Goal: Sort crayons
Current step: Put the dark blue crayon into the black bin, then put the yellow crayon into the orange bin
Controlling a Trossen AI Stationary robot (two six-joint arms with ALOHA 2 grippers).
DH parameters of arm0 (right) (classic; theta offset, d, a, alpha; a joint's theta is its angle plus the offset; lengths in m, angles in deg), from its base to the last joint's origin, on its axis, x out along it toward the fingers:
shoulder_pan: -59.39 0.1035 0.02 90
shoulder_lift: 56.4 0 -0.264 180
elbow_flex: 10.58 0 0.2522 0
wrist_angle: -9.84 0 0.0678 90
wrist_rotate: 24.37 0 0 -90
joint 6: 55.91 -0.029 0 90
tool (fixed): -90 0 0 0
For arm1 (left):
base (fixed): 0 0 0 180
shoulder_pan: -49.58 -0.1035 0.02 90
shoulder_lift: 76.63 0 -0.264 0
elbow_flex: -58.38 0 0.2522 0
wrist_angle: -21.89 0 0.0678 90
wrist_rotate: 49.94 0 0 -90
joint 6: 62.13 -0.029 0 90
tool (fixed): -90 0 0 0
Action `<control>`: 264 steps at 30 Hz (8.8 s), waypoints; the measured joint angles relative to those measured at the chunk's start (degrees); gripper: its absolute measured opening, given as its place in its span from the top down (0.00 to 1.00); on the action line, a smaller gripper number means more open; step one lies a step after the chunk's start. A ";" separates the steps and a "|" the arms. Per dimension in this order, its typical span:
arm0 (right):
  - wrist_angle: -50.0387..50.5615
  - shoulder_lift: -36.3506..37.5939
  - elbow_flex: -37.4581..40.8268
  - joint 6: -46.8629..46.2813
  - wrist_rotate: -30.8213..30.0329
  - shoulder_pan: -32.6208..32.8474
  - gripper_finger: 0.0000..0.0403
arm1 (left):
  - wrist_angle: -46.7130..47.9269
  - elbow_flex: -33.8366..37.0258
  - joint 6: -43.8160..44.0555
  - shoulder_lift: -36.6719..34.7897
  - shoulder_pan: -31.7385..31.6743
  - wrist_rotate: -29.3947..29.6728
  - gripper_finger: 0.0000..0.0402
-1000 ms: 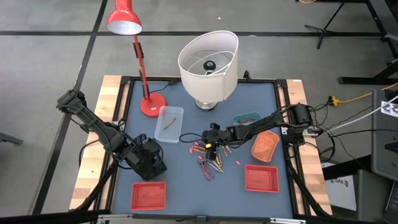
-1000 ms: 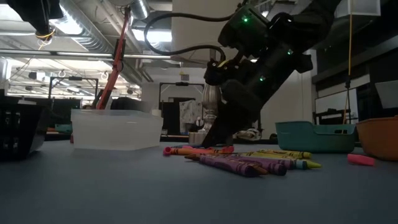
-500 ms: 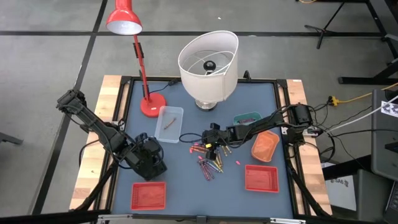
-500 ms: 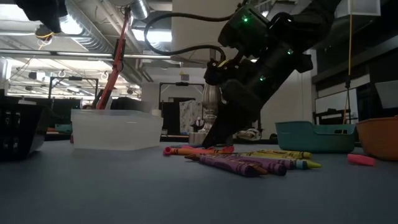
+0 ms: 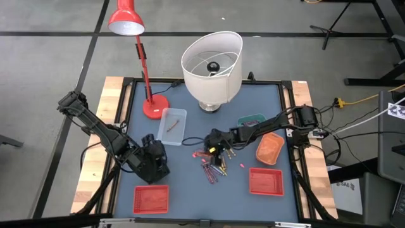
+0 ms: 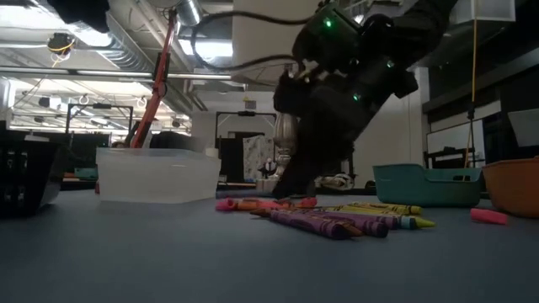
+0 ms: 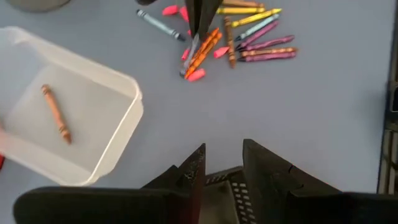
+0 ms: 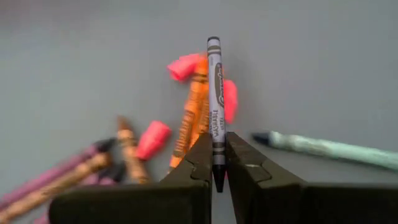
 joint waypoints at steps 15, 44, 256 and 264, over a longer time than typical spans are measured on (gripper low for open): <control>-0.42 0.00 -9.98 -0.02 7.31 0.09 0.95 | -4.44 -0.01 -2.20 -0.03 -0.02 1.31 0.77; -6.60 -0.01 -16.58 0.17 7.26 0.07 0.95 | -5.04 -0.02 -5.17 -0.04 -4.89 6.88 0.77; 9.79 16.96 22.02 -27.54 -24.41 12.77 0.87 | -13.27 15.13 -13.76 2.62 0.31 -10.07 0.80; 9.81 16.94 22.07 -27.51 -24.54 12.76 0.98 | -18.77 15.13 -13.78 2.62 0.31 -7.27 0.80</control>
